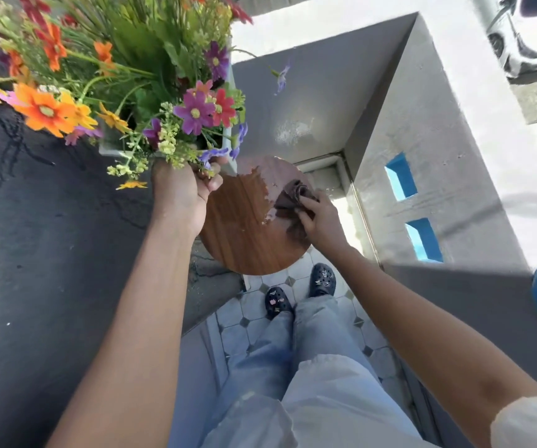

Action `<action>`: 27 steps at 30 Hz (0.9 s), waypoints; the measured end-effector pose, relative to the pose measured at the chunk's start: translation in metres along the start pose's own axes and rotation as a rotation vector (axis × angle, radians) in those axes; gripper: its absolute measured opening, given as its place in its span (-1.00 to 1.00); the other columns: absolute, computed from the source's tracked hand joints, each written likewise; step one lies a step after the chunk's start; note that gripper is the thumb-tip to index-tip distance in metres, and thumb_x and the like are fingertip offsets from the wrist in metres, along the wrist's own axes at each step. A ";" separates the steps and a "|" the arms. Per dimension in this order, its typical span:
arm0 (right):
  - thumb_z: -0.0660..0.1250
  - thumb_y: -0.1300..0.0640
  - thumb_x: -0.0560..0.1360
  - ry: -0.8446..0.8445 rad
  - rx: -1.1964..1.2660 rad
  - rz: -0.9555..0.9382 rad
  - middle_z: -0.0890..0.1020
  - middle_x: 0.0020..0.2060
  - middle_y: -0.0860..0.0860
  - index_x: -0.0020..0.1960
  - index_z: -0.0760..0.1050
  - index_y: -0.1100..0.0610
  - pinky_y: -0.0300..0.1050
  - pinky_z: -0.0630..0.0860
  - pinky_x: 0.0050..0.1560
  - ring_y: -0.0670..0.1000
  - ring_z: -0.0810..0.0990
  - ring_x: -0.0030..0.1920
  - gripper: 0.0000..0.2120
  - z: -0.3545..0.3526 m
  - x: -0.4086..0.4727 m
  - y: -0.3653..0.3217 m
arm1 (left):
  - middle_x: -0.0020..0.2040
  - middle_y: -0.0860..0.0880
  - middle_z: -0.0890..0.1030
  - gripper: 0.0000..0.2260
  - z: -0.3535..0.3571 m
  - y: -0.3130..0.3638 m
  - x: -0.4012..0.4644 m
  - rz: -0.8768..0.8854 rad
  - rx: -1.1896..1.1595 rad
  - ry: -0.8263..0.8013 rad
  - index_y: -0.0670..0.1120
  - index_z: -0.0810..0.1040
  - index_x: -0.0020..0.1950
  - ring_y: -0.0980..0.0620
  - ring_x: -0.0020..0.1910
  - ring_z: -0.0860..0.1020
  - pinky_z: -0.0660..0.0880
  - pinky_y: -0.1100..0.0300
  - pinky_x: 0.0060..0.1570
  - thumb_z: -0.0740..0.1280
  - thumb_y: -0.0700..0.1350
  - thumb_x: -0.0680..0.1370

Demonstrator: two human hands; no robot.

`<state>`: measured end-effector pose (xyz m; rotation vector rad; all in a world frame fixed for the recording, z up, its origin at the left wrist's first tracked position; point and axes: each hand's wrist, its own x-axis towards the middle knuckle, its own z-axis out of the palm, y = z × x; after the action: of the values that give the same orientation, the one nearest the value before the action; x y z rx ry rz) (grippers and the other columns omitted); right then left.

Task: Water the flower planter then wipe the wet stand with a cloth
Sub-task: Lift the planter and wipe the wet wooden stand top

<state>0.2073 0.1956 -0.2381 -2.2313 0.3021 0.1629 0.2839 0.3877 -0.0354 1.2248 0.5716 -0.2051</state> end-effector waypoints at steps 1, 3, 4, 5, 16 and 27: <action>0.37 0.15 0.55 -0.016 0.089 -0.008 0.60 0.07 0.08 0.16 0.63 0.15 -0.12 0.50 0.11 0.03 0.55 0.05 -0.79 -0.002 -0.004 -0.007 | -0.26 -0.16 0.53 -0.66 -0.001 -0.001 0.001 0.001 -0.002 0.004 -0.18 0.48 -0.06 0.13 -0.55 0.45 0.26 0.31 -0.56 -0.09 -0.33 0.58; 0.38 0.12 0.55 -0.111 0.224 -0.016 0.67 -0.09 -0.02 0.07 0.65 0.11 -0.22 0.49 -0.04 -0.09 0.60 -0.08 -0.86 -0.002 -0.012 -0.013 | -0.24 -0.17 0.53 -0.65 -0.002 -0.001 0.003 0.004 0.005 0.008 -0.19 0.49 -0.06 0.13 -0.55 0.45 0.26 0.31 -0.56 -0.08 -0.34 0.58; 0.37 0.12 0.56 -0.148 0.248 -0.003 0.68 -0.10 -0.03 0.09 0.64 0.10 -0.25 0.47 -0.05 -0.13 0.60 -0.09 -0.85 -0.001 -0.016 -0.010 | -0.23 -0.18 0.53 -0.65 -0.002 -0.002 0.003 0.006 0.003 0.007 -0.18 0.50 -0.07 0.13 -0.55 0.46 0.26 0.31 -0.56 -0.09 -0.34 0.58; 0.36 0.11 0.57 -0.134 0.213 0.036 0.69 -0.02 0.00 0.18 0.62 0.10 -0.23 0.47 0.01 -0.10 0.60 -0.02 -0.79 0.001 -0.018 -0.005 | -0.22 -0.18 0.53 -0.64 -0.002 -0.002 0.004 0.008 -0.004 0.006 -0.18 0.50 -0.07 0.13 -0.55 0.46 0.25 0.31 -0.56 -0.09 -0.34 0.57; 0.37 -0.01 0.54 -0.076 -0.348 -0.130 0.44 0.24 0.19 0.45 0.39 0.08 0.14 0.51 0.17 0.21 0.41 0.15 -0.48 0.077 -0.034 -0.002 | -0.21 -0.18 0.51 -0.65 -0.002 -0.001 0.011 -0.005 0.011 0.004 -0.18 0.49 -0.01 0.14 -0.55 0.47 0.27 0.32 -0.57 -0.10 -0.31 0.58; 0.32 0.15 0.58 -0.225 -0.446 -0.419 0.37 0.33 0.18 0.49 0.32 -0.01 0.10 0.58 0.05 0.24 0.38 0.27 -0.50 0.069 0.022 0.001 | -0.31 -0.17 0.54 -0.62 0.012 0.012 0.024 0.010 0.007 -0.005 -0.16 0.48 -0.20 0.12 -0.59 0.42 0.24 0.31 -0.59 -0.09 -0.32 0.58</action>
<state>0.2273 0.2454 -0.2866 -2.6267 -0.3585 0.2714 0.3130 0.3845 -0.0356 1.2328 0.5611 -0.2020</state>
